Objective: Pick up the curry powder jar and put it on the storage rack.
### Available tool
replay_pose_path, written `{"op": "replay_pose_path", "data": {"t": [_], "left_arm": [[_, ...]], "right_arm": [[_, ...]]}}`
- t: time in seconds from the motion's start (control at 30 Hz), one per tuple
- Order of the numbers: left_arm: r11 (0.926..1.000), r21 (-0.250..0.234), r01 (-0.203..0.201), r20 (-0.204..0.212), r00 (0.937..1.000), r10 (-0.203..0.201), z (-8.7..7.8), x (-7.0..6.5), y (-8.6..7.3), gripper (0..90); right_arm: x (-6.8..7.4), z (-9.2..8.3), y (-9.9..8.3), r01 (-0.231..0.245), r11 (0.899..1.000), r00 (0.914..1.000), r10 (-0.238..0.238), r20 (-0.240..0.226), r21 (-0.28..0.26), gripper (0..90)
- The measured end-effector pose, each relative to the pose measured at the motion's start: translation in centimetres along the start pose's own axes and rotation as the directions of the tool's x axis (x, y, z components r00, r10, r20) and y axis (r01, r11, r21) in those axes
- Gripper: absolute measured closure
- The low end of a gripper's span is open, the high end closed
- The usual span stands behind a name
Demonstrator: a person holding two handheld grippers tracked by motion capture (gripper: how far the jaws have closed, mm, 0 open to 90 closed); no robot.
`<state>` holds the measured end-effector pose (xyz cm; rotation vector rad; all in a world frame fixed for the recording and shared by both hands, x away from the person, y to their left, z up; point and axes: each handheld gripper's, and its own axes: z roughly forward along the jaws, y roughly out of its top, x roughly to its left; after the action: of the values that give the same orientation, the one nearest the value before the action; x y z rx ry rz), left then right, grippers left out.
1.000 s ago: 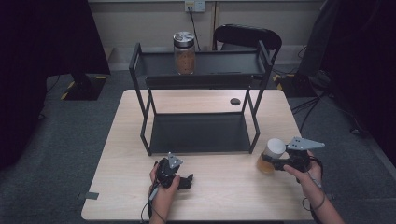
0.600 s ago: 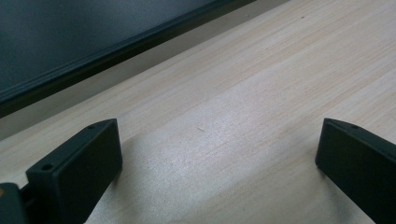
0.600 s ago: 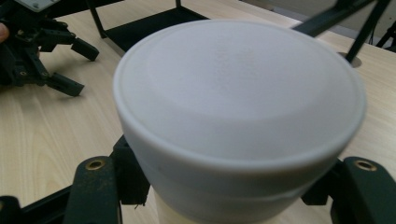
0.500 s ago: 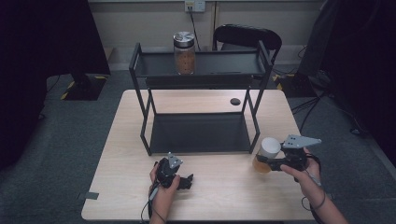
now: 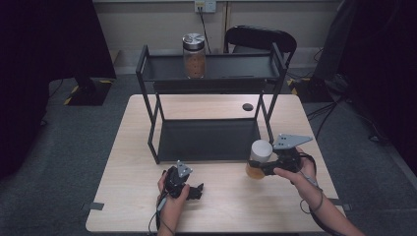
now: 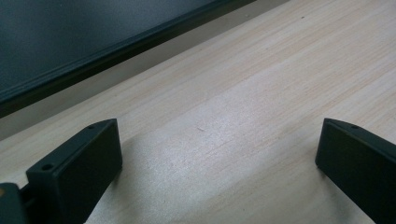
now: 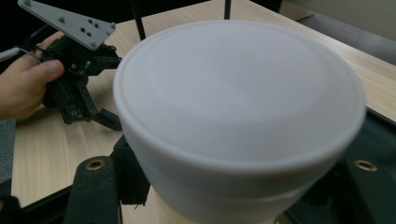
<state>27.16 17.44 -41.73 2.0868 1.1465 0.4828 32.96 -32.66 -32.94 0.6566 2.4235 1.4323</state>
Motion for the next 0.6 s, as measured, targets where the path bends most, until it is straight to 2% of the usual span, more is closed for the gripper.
{"op": "replay_pose_path", "data": {"t": [0.2, 0.33, 0.5, 0.6], "left_arm": [[1.0, 0.0, 0.0, 0.0, 1.0, 0.0, 0.0, 0.0, 0.0, 0.1], [1.0, 0.0, 0.0, 0.0, 1.0, 0.0, 0.0, 0.0, 0.0, 0.1], [1.0, 0.0, 0.0, 0.0, 1.0, 0.0, 0.0, 0.0, 0.0, 0.1], [1.0, 0.0, 0.0, 0.0, 1.0, 0.0, 0.0, 0.0, 0.0, 0.1]], "right_arm": [[0.2, 1.5, 1.8, 0.014, 1.0, 0.9998, -0.014, -0.017, 0.006, 35.2], [-0.1, 2.4, 2.6, -0.003, 1.0, 0.9996, 0.003, -0.029, 0.003, 35.2], [-0.2, 3.3, 3.8, 0.007, 1.0, 0.9999, -0.007, -0.013, 0.016, 35.2], [-0.5, 3.7, 4.2, -0.005, 1.0, 0.9999, 0.005, -0.013, 0.01, 35.2]]}}
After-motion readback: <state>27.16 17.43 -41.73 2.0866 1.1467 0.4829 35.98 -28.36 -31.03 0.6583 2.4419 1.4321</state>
